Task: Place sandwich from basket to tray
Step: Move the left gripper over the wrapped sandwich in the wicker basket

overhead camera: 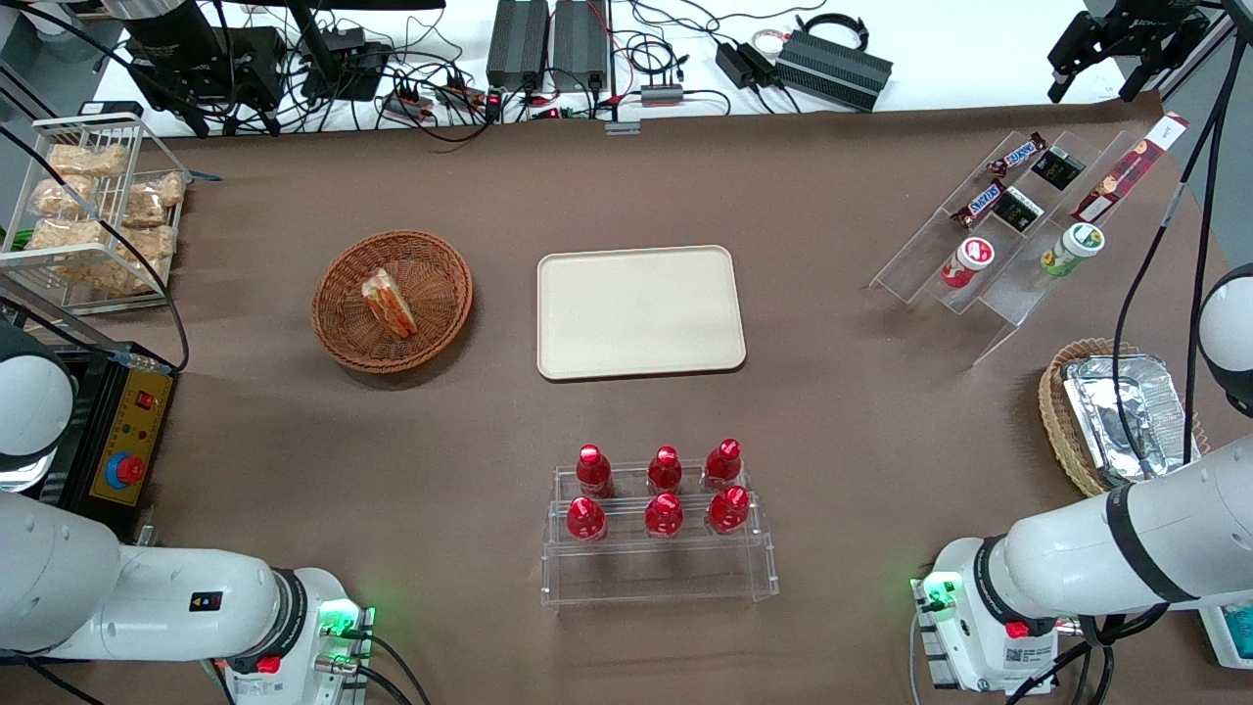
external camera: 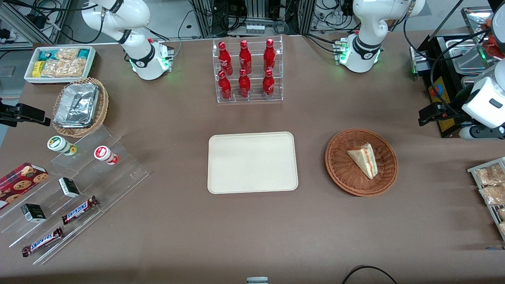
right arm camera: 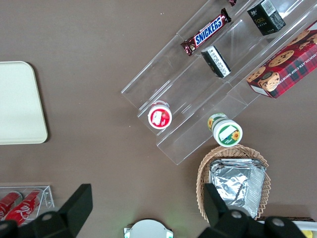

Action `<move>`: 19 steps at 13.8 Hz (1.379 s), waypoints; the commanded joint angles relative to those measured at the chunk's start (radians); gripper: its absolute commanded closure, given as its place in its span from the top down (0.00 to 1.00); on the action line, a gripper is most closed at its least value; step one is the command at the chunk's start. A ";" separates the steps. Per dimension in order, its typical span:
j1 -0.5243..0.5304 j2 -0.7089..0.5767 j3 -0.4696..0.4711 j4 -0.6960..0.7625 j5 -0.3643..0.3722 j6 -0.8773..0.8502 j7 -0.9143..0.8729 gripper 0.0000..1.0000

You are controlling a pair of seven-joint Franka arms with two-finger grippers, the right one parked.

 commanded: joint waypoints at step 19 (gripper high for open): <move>-0.123 -0.074 -0.005 -0.684 0.007 0.697 -0.135 1.00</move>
